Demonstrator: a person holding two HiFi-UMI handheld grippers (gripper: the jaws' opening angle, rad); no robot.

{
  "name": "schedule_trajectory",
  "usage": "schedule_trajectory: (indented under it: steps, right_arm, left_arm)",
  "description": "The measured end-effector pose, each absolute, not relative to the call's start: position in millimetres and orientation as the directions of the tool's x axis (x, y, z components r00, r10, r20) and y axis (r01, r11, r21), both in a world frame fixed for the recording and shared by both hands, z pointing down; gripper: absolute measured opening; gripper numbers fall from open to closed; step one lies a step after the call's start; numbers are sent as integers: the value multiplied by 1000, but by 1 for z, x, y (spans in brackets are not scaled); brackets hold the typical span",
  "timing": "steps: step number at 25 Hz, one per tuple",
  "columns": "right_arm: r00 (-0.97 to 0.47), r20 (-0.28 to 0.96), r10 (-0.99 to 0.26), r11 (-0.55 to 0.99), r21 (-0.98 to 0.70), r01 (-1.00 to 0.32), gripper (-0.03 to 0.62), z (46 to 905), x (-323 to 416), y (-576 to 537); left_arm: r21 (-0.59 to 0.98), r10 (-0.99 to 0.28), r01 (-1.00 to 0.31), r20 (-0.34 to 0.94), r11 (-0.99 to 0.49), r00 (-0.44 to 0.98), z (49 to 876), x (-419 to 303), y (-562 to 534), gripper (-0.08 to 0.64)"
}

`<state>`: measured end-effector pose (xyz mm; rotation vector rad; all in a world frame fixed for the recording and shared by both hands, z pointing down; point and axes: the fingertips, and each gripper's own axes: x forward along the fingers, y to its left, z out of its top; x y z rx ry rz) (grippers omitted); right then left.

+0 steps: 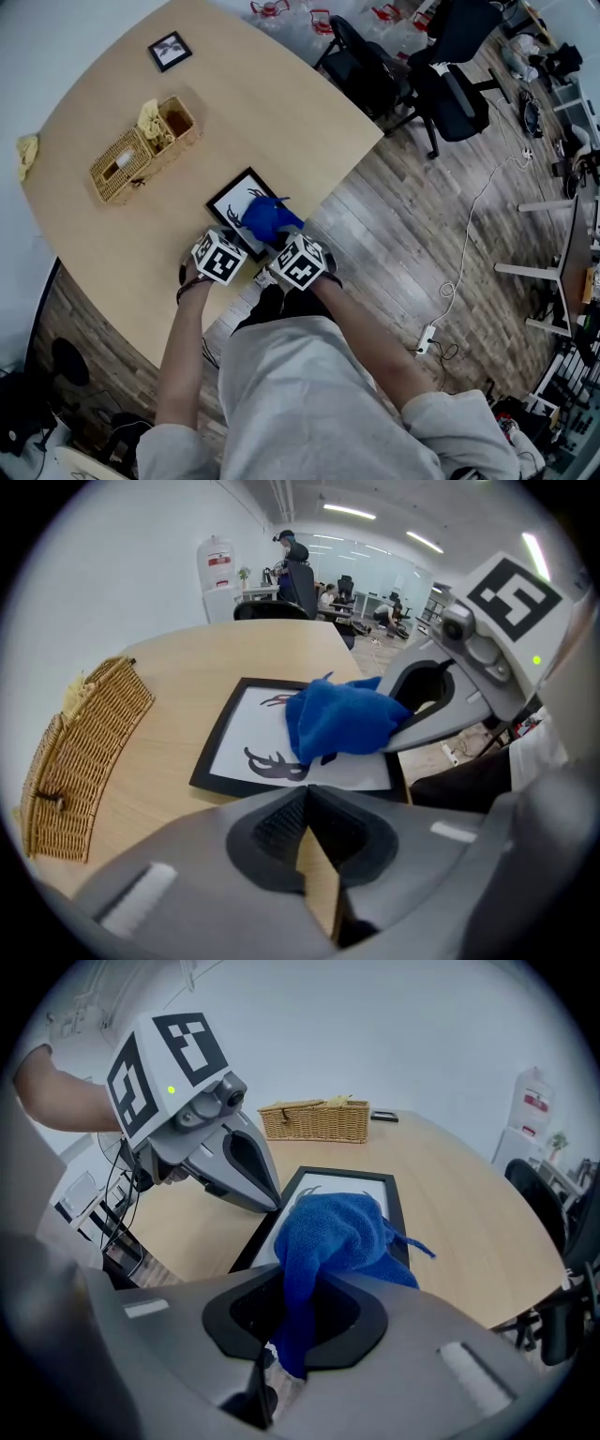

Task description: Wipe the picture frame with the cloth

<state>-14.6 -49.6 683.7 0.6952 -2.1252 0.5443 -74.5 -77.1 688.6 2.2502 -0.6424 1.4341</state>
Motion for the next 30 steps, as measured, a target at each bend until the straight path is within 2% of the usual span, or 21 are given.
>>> schedule_trajectory:
  steps: [30]
  right_arm:
    - [-460, 853, -248, 813, -75, -577, 44, 691, -43, -100]
  left_arm:
    - [137, -143, -551, 889, -823, 435, 689, -74, -78, 52]
